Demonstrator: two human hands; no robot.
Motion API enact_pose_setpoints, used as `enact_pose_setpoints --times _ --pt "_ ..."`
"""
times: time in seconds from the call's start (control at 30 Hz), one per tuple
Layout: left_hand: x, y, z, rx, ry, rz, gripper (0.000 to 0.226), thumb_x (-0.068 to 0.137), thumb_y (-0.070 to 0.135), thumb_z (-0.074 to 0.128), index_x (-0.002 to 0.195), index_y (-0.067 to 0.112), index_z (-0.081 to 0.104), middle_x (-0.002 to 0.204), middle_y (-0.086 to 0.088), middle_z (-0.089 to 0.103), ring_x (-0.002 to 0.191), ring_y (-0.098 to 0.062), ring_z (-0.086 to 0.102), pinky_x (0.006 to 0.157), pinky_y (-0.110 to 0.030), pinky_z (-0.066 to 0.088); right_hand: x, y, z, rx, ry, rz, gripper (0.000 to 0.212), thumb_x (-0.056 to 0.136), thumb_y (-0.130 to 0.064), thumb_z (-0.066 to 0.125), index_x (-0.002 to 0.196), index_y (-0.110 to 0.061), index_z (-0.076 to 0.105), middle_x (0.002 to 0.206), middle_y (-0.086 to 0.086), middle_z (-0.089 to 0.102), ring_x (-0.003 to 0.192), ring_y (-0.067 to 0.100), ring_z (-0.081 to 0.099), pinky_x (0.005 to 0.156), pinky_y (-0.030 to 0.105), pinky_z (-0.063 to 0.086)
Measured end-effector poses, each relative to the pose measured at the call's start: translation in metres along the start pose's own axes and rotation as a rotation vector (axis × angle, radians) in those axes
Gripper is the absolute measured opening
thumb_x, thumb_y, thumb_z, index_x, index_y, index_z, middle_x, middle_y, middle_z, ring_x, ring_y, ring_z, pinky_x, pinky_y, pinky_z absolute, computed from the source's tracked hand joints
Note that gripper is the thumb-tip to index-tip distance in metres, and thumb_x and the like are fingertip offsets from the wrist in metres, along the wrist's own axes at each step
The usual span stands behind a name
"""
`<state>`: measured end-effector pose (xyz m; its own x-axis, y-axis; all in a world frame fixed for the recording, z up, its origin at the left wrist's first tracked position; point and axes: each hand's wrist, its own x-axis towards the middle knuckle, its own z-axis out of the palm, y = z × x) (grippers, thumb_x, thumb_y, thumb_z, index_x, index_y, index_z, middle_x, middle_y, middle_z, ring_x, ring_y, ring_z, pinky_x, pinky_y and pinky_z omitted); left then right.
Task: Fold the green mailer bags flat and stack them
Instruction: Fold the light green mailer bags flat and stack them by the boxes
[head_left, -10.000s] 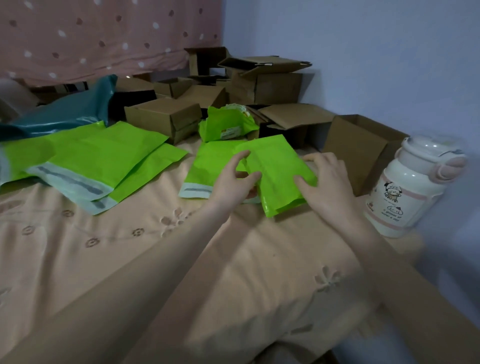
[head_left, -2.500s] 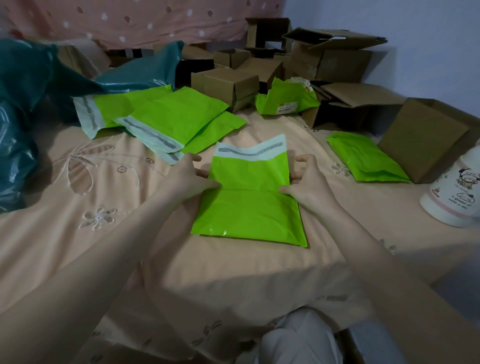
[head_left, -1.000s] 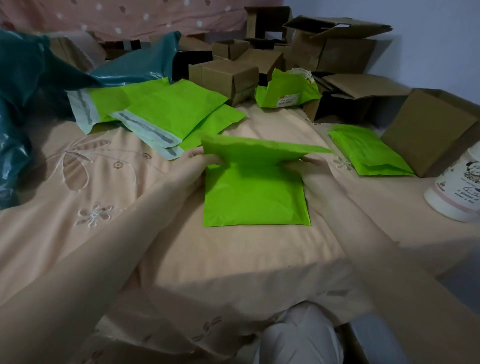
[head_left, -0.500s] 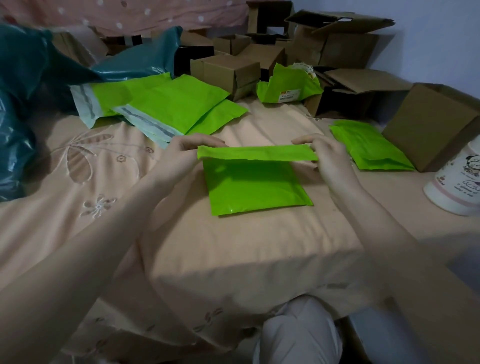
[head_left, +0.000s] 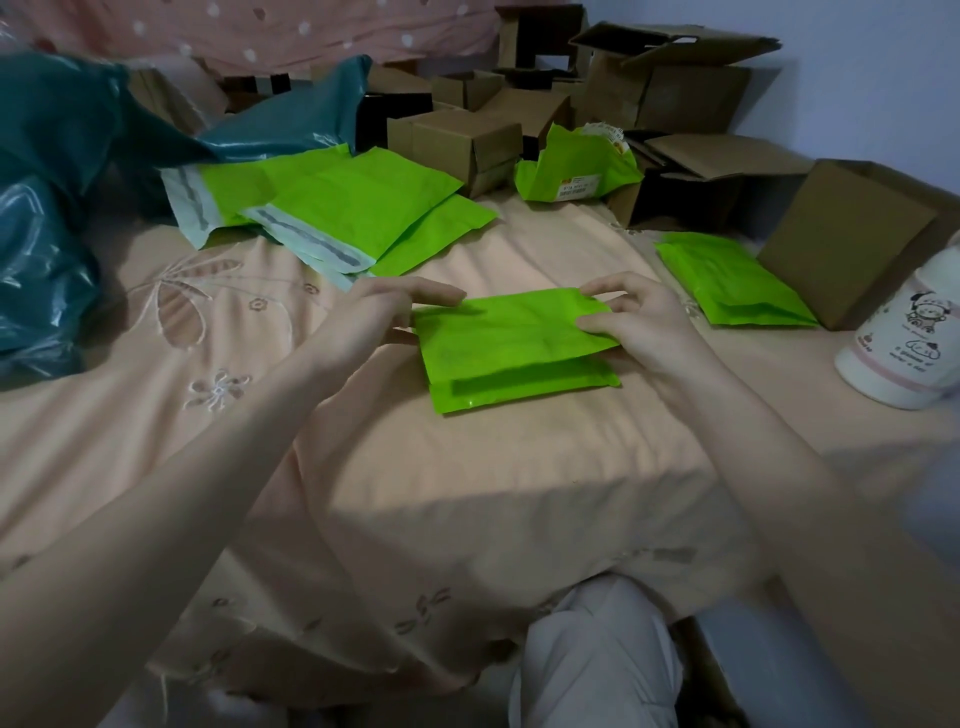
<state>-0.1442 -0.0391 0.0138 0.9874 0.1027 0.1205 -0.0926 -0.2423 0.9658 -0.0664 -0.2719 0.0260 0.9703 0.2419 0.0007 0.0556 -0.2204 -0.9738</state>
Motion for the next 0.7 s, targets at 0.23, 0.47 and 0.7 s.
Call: enact_pose_setpoints --times 0.23,0.47,0.7 --pt "-0.002 -0.001 0.020 0.039 0.204 0.009 0.014 0.084 0.019 0.068 0.097 0.016 0.068 0.096 0.006 0.063 0.074 -0.003 0.056 0.062 -0.009 0.047 -0.006 0.006 0.003 0.009 0.011 -0.057 0.020 0.081 0.003 0.065 0.095 -0.010 0.062 0.080 0.004 0.053 0.067 0.011 0.055 0.043 0.015 0.046" --pt "0.002 -0.017 0.025 0.162 0.228 0.012 0.021 0.078 0.014 0.074 0.095 0.024 0.067 0.105 0.005 0.061 0.095 -0.008 0.054 0.084 -0.018 0.043 -0.006 0.015 0.002 -0.031 -0.034 -0.078 0.032 0.077 0.006 0.069 0.106 -0.006 0.063 0.083 -0.002 0.054 0.068 0.007 0.054 0.054 0.015 0.049" --pt "0.013 -0.011 0.031 0.153 0.201 0.012 0.031 0.080 0.013 0.072 0.107 0.026 0.062 0.114 -0.002 0.059 0.091 -0.015 0.056 0.089 -0.034 0.048 0.002 0.029 0.006 -0.080 0.049 -0.138 0.026 0.074 0.003 0.072 0.090 -0.016 0.065 0.093 0.009 0.057 0.090 0.016 0.054 0.077 0.030 0.047"
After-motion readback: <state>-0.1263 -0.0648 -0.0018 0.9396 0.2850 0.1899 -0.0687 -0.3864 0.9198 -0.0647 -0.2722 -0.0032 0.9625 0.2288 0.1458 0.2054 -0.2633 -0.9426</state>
